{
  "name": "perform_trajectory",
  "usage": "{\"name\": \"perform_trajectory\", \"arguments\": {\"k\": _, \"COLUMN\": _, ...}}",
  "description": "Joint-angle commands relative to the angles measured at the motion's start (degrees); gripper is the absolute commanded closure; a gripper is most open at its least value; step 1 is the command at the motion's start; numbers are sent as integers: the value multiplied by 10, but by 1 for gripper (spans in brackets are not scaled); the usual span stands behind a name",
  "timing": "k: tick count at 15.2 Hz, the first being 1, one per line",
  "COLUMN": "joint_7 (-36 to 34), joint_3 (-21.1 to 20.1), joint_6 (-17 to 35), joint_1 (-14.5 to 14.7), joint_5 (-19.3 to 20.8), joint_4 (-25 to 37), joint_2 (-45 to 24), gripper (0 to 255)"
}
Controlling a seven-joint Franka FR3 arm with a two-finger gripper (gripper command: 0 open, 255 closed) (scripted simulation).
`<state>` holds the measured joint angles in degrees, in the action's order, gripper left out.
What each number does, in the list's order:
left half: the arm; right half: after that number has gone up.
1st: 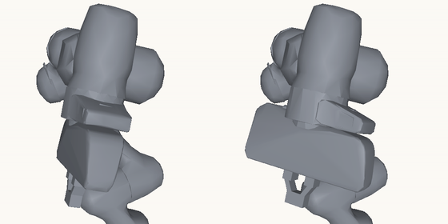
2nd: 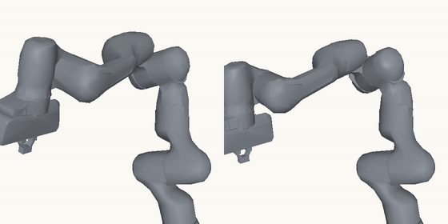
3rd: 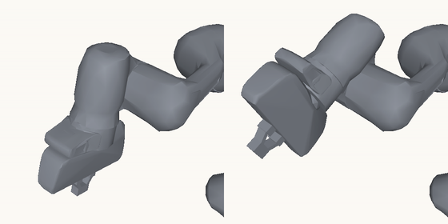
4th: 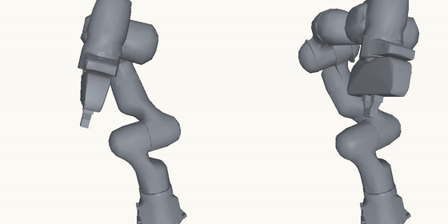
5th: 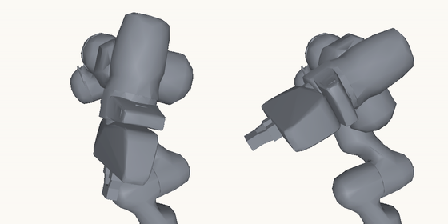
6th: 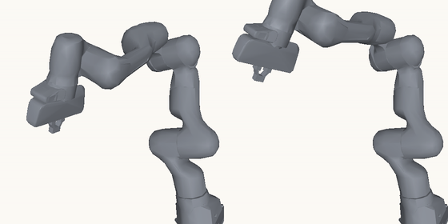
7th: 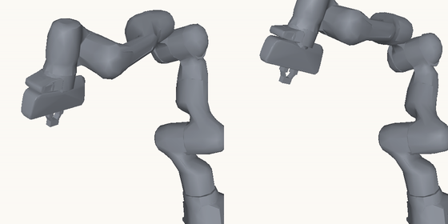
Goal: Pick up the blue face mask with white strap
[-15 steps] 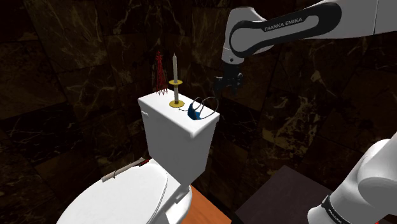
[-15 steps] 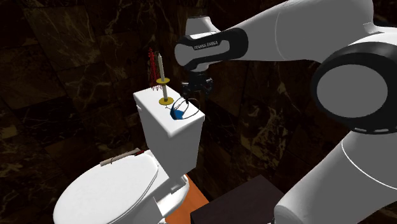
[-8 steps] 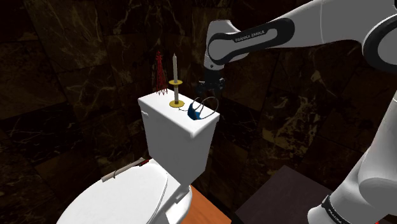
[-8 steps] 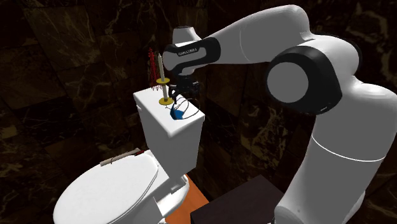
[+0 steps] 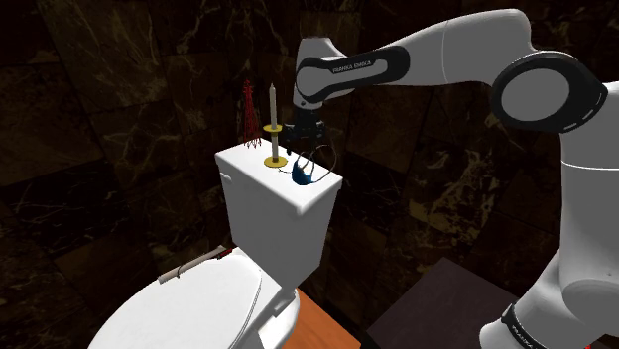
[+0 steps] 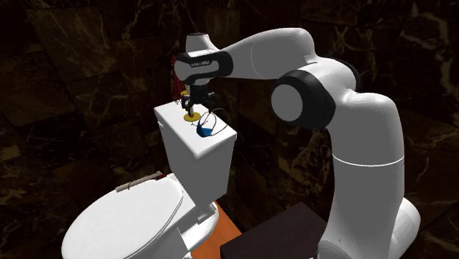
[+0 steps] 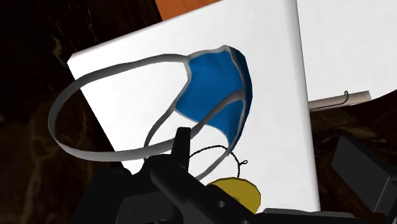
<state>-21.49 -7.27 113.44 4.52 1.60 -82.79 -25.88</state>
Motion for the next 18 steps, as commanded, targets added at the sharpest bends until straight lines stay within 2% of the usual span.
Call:
{"name": "perform_trajectory", "arguments": {"k": 1, "joint_7": 0, "joint_3": -1, "joint_6": 8, "joint_1": 1, "joint_5": -1, "joint_4": -7, "joint_2": -25, "gripper": 0}}
{"name": "perform_trajectory", "arguments": {"k": 6, "joint_7": 0, "joint_3": 1, "joint_6": 45, "joint_1": 2, "joint_5": 0, "joint_4": -31, "joint_2": -37, "gripper": 0}}
{"name": "perform_trajectory", "arguments": {"k": 8, "joint_7": 0, "joint_3": 1, "joint_6": 45, "joint_1": 2, "joint_5": 0, "joint_4": -31, "joint_2": -37, "gripper": 0}}
{"name": "perform_trajectory", "arguments": {"k": 9, "joint_7": -2, "joint_3": 1, "joint_6": 43, "joint_1": 4, "joint_5": 0, "joint_4": -29, "joint_2": -38, "gripper": 255}}
{"name": "perform_trajectory", "arguments": {"k": 18, "joint_7": 0, "joint_3": 1, "joint_6": 45, "joint_1": 2, "joint_5": 0, "joint_4": -32, "joint_2": -37, "gripper": 255}}
